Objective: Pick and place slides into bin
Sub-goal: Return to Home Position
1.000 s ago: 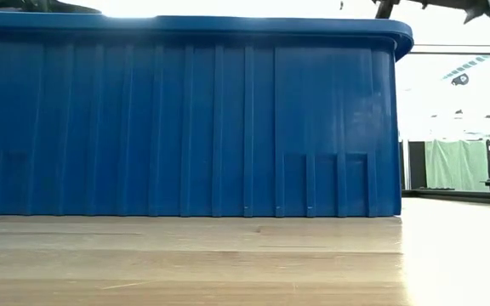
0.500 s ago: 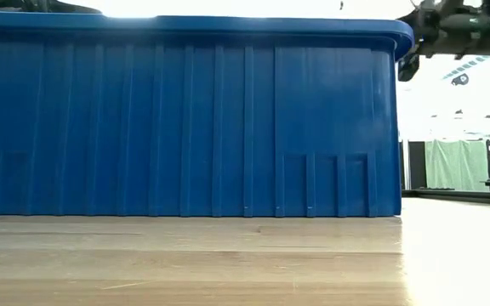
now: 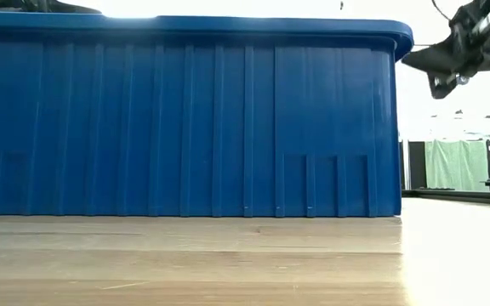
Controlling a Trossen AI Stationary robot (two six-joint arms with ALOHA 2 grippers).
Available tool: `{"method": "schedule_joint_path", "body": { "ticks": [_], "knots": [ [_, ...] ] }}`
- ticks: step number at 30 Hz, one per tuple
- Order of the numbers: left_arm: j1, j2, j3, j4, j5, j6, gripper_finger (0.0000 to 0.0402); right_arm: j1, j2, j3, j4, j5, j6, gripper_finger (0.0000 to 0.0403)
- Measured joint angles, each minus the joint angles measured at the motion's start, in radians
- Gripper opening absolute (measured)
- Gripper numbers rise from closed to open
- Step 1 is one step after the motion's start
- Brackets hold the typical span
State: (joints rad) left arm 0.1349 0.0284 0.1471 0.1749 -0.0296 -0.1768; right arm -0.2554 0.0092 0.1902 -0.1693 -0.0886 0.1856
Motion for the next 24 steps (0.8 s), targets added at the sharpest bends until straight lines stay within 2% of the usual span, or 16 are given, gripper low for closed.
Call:
{"method": "schedule_joint_path", "body": {
  "ticks": [3, 10, 24],
  "knots": [
    [0.0, 0.0, -0.001, 0.0, -0.002, 0.0, 0.0, 0.0, -0.009, -0.053, -0.001, 0.008, 0.021, 0.0008],
    [0.0, 0.0, -0.002, 0.0, 0.003, 0.0, 0.0, 0.0, -0.009, -0.18, 0.179, 0.01, 0.041, 0.0008],
    [0.0, 0.002, -0.017, -0.002, 0.004, 0.0, 0.0, 0.0, 0.027, -0.181, 0.19, 0.003, 0.011, 0.0008]
  ]
}}
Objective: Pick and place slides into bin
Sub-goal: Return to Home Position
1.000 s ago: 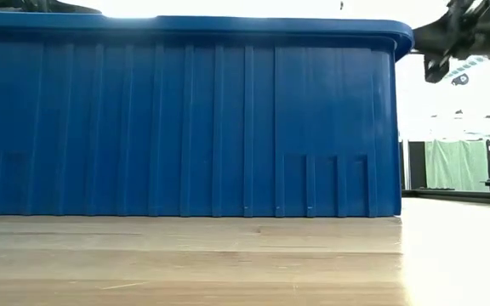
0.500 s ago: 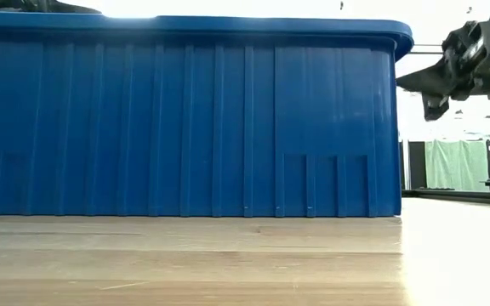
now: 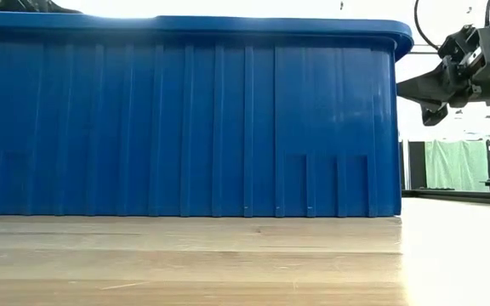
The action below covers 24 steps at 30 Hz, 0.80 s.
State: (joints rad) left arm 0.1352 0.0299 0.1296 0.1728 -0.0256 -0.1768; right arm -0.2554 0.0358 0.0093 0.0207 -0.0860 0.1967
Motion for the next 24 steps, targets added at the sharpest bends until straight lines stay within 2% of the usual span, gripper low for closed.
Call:
{"method": "schedule_joint_path", "body": {
  "ticks": [8, 24],
  "knots": [
    [0.0, 0.008, -0.006, 0.001, 0.0, 0.0, 0.0, 0.0, 0.007, 0.0, 0.002, 0.0, -0.082, 0.0008],
    [0.0, 0.015, -0.006, 0.001, 0.0, 0.0, 0.0, 0.0, 0.007, 0.0, 0.002, 0.0, -0.085, 0.0008]
  ]
}}
